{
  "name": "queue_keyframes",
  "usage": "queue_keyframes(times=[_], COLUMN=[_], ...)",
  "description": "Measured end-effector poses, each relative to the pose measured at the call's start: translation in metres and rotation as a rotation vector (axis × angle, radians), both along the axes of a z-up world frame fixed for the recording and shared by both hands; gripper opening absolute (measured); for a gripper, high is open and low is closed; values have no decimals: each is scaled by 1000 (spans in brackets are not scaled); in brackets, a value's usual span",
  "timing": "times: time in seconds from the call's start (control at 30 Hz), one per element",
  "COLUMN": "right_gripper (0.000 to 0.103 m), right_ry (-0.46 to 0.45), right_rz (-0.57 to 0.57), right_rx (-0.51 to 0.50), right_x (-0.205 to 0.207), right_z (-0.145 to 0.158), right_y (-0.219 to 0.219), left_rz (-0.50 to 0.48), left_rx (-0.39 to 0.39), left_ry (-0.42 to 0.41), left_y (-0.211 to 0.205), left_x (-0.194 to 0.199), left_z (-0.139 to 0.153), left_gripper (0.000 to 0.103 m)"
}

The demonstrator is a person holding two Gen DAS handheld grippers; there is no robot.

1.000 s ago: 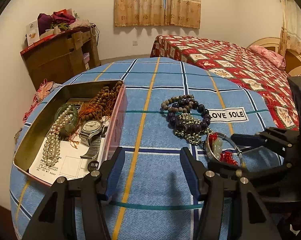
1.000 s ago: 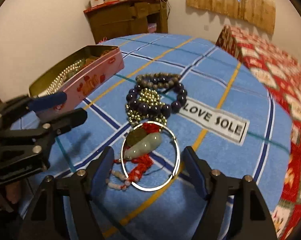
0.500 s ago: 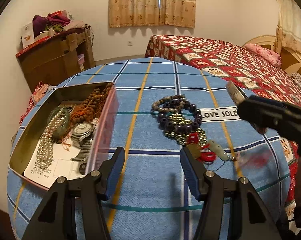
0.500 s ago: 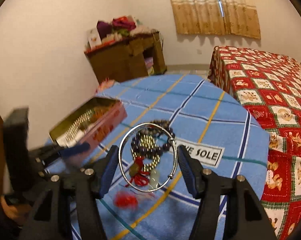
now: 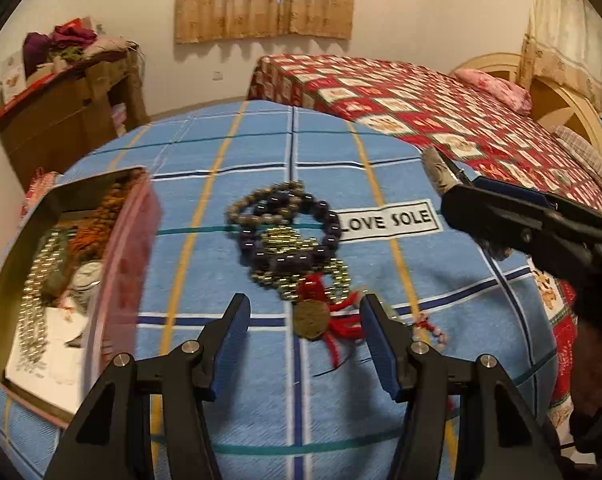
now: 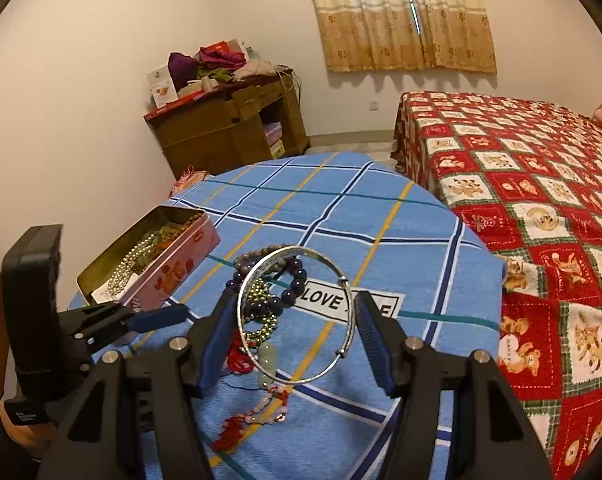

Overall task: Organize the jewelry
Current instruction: 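Grasp the red tassel with the left tool while the right tool holds the bangle, then carry the red tassel and silver bangle over the pink tin with both tools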

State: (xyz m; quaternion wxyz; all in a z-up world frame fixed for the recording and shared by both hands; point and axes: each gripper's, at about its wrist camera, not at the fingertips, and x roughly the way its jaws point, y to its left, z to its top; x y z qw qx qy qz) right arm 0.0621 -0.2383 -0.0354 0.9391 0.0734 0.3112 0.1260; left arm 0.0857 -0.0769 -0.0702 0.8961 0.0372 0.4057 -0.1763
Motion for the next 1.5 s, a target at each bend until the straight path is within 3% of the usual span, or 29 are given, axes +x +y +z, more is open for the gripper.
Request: queue_keyframes(times=[0.07, 0.13, 0.2, 0.63, 0.9, 1.07, 1.5], right_gripper=[62, 62, 62, 62, 62, 62, 62], right_ry=[3, 6, 8, -7, -32, -44, -50], right_rz=[4, 5, 7, 34, 90, 133, 238], right_rx=[0, 0, 1, -13, -38, -63, -117], right_x=[-1, -2, -3, -2, 6, 15, 42], right_z=[-2, -4, -5, 1, 13, 20, 26], right_y=[1, 2, 3, 15, 39, 58, 108], left_rz=[-20, -33, -36, 51, 126, 179, 287], left_rx=[-25, -35, -55, -116, -99, -66, -91], left_ry=[46, 97, 87, -86, -165, -198, -188], left_y=[-3, -5, -1, 43, 69, 82, 132], left_x=[7, 12, 10, -16, -19, -22, -19], left_z=[-6, -13, -10, 41, 60, 62, 58], left_gripper=[53, 14, 7, 6, 6, 6, 6])
